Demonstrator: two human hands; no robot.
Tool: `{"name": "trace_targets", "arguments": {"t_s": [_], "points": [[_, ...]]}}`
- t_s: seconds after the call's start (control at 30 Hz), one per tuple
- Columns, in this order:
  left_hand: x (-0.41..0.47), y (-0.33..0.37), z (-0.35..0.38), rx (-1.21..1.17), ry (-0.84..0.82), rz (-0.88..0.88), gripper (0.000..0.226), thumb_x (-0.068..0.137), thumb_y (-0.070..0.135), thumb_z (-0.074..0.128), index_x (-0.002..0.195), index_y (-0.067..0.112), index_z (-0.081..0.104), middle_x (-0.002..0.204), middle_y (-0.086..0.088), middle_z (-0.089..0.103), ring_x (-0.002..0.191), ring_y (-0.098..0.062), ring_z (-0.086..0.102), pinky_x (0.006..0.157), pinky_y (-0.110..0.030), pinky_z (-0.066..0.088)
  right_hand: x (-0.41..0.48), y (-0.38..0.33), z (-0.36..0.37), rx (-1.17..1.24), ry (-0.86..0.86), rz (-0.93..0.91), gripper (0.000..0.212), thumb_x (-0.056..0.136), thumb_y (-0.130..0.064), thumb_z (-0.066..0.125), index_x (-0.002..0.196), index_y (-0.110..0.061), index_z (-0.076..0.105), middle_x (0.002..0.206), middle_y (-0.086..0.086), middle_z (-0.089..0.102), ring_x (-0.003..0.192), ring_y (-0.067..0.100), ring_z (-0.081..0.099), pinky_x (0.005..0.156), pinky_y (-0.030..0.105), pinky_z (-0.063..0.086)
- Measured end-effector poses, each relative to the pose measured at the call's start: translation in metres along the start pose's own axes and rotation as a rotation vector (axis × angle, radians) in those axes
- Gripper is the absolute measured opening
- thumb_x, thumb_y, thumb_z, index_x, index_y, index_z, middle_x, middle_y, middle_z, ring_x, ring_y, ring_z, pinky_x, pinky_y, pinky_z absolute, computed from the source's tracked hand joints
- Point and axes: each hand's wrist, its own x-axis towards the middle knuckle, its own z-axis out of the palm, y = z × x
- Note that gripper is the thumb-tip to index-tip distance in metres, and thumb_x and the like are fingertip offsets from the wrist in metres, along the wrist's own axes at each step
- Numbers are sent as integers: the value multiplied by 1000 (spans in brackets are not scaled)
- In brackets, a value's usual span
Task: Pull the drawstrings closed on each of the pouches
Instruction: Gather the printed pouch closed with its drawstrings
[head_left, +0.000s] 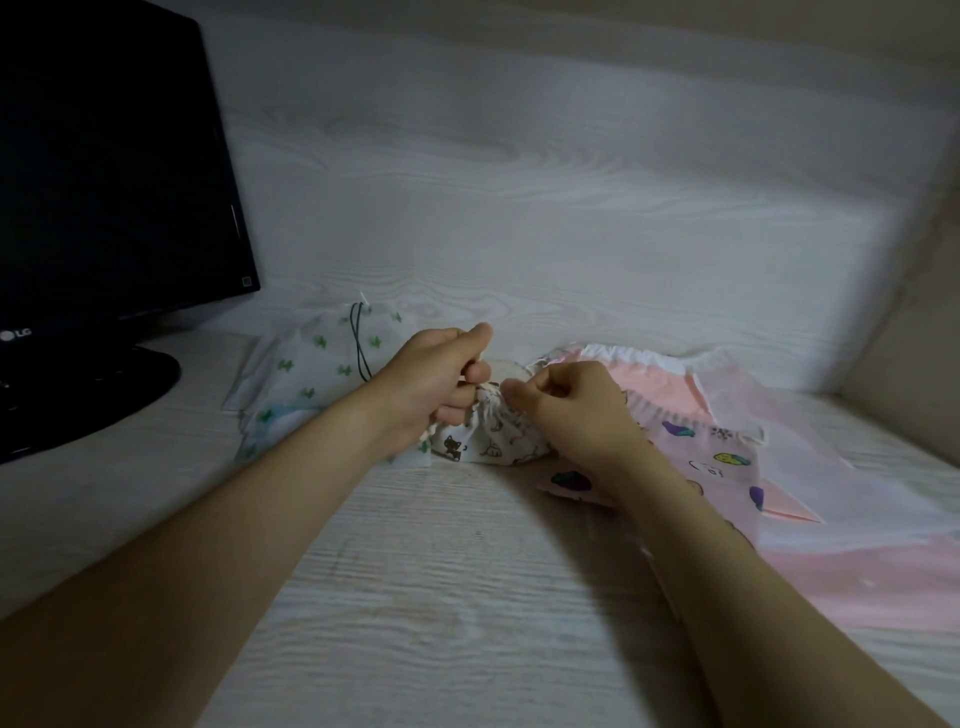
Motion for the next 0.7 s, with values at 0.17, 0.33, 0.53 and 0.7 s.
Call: {"name": "trace_targets", "arguments": {"t_s": [0.17, 0.33, 0.53, 0.7], "points": [[0, -3, -5, 109, -73, -5, 27, 113, 33, 49, 92, 15, 51, 78, 3, 53, 53, -8, 26, 43, -20, 22, 0, 0, -1, 58, 73, -81, 15, 94, -35, 70, 87, -25, 78, 55, -12, 61, 52, 5, 53, 60, 29, 47], [-3, -2, -4, 174, -107, 9, 27, 113, 23, 47, 115, 3, 65, 84, -1, 60, 53, -8, 30, 42, -19, 24, 0, -2, -2, 176, -10, -208, 13, 99, -31, 70, 98, -25, 83, 54, -3, 52, 51, 11, 36, 54, 28, 34], [-7, 0, -2, 260, -119, 64, 18, 111, 30, 52, 106, 18, 65, 84, -4, 55, 52, -8, 27, 45, -24, 19, -3, -6, -4, 276, -30, -225, 11, 98, -21, 72, 98, -24, 83, 67, 9, 72, 58, 14, 46, 58, 29, 41], [-5, -2, -7, 248, -115, 74, 21, 108, 33, 60, 111, 17, 74, 80, -1, 54, 52, -8, 28, 48, -26, 19, -1, -3, -4, 287, 10, -262, 9, 96, -20, 76, 100, -22, 83, 73, -6, 75, 64, 19, 54, 65, 36, 49]]}}
